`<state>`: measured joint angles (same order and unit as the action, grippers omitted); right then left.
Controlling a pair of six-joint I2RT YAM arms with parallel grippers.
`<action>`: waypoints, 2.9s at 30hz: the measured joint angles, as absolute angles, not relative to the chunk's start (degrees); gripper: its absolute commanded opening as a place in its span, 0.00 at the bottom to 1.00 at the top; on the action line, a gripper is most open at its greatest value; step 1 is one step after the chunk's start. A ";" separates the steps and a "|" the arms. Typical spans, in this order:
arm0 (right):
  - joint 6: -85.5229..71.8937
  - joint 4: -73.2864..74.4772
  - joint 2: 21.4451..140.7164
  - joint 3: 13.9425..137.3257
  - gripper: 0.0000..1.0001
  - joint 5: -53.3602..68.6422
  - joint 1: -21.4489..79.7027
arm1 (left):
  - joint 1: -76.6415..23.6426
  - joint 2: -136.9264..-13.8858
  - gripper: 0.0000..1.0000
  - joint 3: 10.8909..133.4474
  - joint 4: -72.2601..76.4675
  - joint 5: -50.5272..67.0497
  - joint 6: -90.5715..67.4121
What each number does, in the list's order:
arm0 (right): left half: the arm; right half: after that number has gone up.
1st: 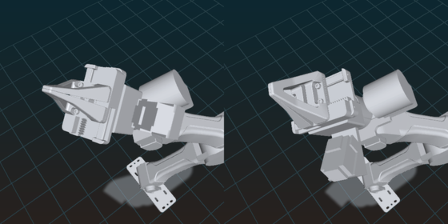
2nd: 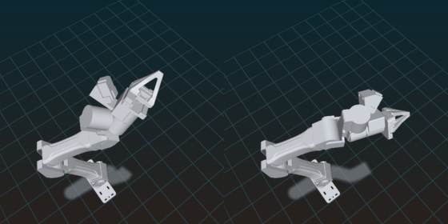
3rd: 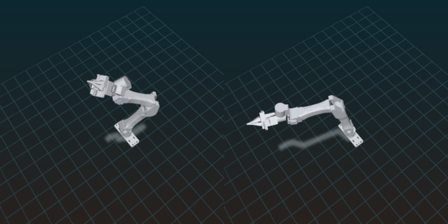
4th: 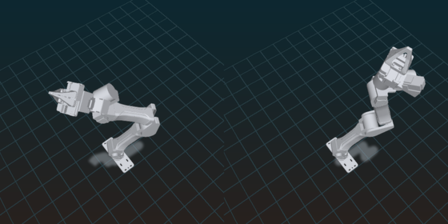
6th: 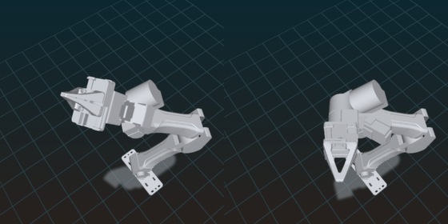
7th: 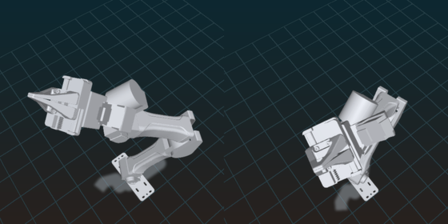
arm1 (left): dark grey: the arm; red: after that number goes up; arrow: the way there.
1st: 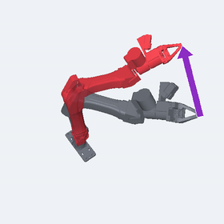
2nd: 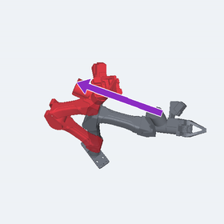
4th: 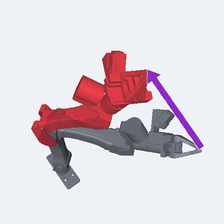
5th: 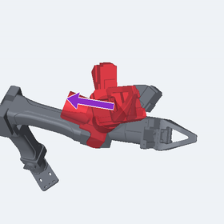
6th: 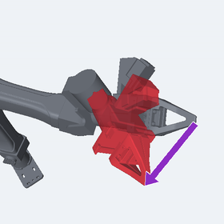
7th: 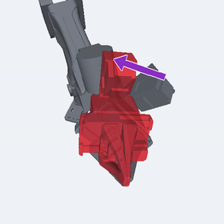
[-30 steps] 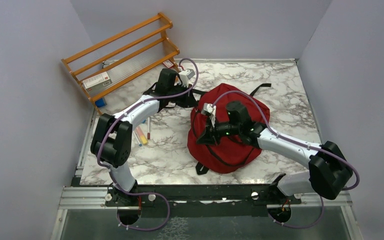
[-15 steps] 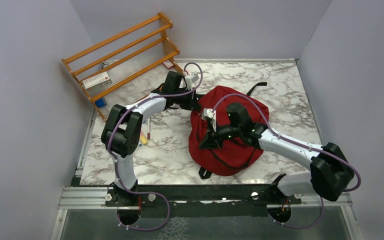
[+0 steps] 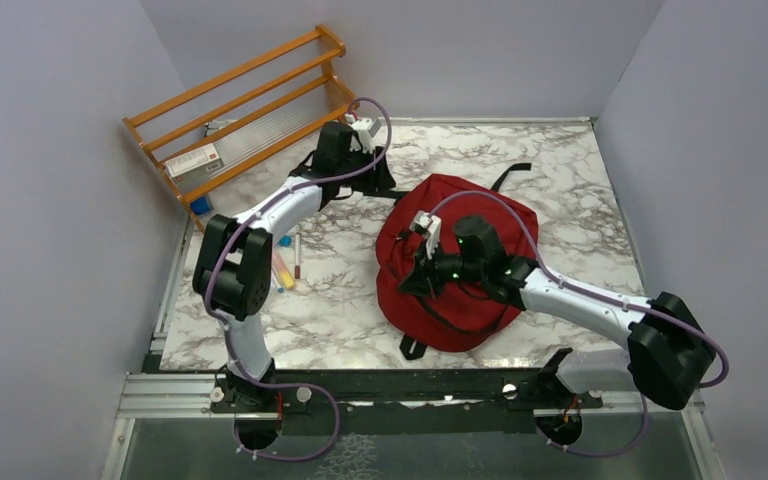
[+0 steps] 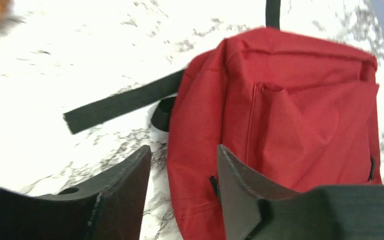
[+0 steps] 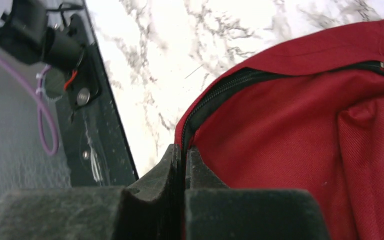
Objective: Pack the student bag
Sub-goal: Zip the student bag at the center of the board, then unzip the student bag at the center of the board.
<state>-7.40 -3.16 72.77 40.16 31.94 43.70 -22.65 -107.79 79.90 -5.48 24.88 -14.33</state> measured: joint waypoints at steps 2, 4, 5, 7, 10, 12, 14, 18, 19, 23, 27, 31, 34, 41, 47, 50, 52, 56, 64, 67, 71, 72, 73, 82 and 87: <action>-9.74 -4.27 74.37 40.82 0.01 28.36 43.83 | -22.46 -105.23 0.58 79.68 -5.61 21.06 -15.29; -11.94 -4.51 77.65 43.13 0.01 24.23 43.94 | -22.06 -101.06 0.60 78.04 -5.28 16.93 -16.62; -12.53 -4.54 79.18 44.36 0.01 22.44 43.92 | -21.93 -99.11 0.60 77.08 -5.28 15.75 -17.02; -14.02 -4.56 83.00 48.01 0.01 17.65 43.88 | -21.50 -94.13 0.61 74.67 -5.52 12.62 -17.91; -15.53 -4.34 87.57 53.45 0.02 12.62 43.35 | -20.99 -89.01 0.61 72.10 -5.76 9.78 -18.28; -16.08 -4.25 90.74 57.47 0.11 11.03 42.57 | -20.69 -87.11 0.61 70.59 -6.02 8.75 -18.26; -16.43 -3.77 93.69 61.39 0.25 10.31 41.87 | -20.69 -85.73 0.61 68.71 -6.39 7.92 -18.24; -16.95 -3.33 96.95 66.37 0.42 9.23 41.19 | -20.69 -85.23 0.61 66.50 -8.56 7.20 -17.98; -17.06 -3.36 96.64 66.41 0.43 8.80 41.17 | -20.69 -85.19 0.61 66.15 -9.26 7.20 -17.80; -18.06 -2.63 92.71 64.97 0.46 7.03 41.12 | -20.69 -84.20 0.61 65.10 -9.58 8.19 -17.15; -20.43 0.30 83.74 60.10 0.46 3.49 41.01 | -20.80 -83.42 0.61 64.99 -8.56 11.18 -16.27; -24.73 5.63 76.38 56.82 0.46 -0.19 39.62 | -22.13 -83.42 0.61 64.79 -7.38 13.04 -15.03; -28.34 8.99 71.66 52.84 0.46 -0.73 35.20 | -25.32 -83.50 0.61 64.79 -6.90 12.88 -13.78; -36.14 15.03 63.66 41.89 0.46 1.74 16.36 | -35.42 -85.89 0.58 65.25 -6.50 11.49 -10.66; -42.59 15.94 58.30 33.85 0.46 5.56 10.39 | -44.93 -90.17 0.58 66.37 -6.57 11.25 -6.85; -46.02 15.75 57.32 31.73 0.46 6.76 10.37 | -47.05 -92.14 0.56 67.31 -6.61 11.07 -4.95; -47.90 15.29 57.14 31.03 0.46 7.14 10.37 | -48.03 -93.47 0.56 68.51 -6.72 10.63 -3.73; -51.72 14.41 57.10 29.82 0.46 7.22 10.37 | -49.87 -96.14 0.57 71.18 -6.98 9.13 -0.75; -57.56 10.44 57.49 27.20 0.41 7.77 10.37 | -53.76 -99.20 0.57 73.19 -8.01 7.01 4.01; -59.02 7.99 58.52 27.14 0.40 7.81 10.37 | -53.98 -99.26 0.57 73.19 -8.43 6.83 4.89; -60.45 4.86 61.41 27.14 0.40 8.10 10.37 | -54.06 -99.26 0.57 73.19 -8.86 6.44 5.69; -60.66 4.27 62.22 27.14 0.40 8.23 10.37 | -54.08 -99.26 0.57 73.19 -8.95 6.31 5.85; -61.04 3.79 63.05 27.14 0.40 8.34 10.37 | -54.15 -99.26 0.57 73.21 -9.13 6.15 6.02; -62.65 1.19 65.76 26.89 0.26 8.75 10.37 | -54.78 -99.68 0.57 73.60 -9.54 5.45 7.53; -63.24 -0.71 67.00 26.61 0.01 8.73 10.37 | -55.99 -100.71 0.62 74.15 -9.58 5.32 8.93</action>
